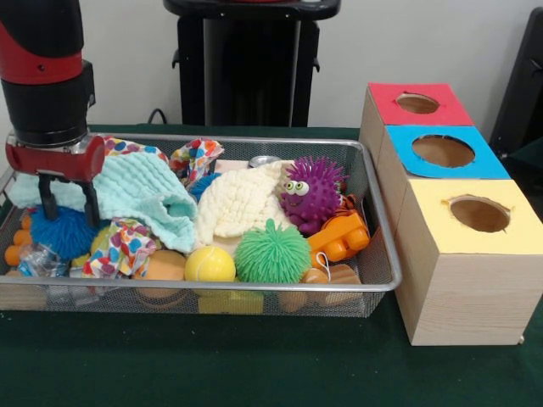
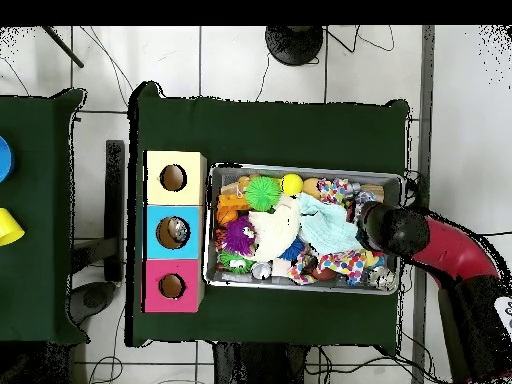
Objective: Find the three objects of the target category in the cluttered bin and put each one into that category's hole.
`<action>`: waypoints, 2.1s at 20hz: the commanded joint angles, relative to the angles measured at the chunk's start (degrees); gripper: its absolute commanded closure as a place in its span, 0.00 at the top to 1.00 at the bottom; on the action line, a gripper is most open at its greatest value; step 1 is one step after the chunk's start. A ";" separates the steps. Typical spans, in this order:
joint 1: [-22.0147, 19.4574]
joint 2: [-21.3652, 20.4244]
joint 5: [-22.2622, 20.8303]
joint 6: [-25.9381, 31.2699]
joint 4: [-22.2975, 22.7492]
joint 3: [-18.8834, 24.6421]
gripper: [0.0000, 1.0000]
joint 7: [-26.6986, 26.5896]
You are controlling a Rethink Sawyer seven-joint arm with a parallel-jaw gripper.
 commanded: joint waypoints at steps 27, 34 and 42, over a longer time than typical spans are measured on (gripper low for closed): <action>0.22 7.98 -1.73 2.71 -7.05 4.44 1.00 -2.97; 0.05 12.21 -1.13 2.26 -10.58 5.89 1.00 -3.71; -0.87 14.53 -0.33 2.58 -12.30 7.90 1.00 -4.53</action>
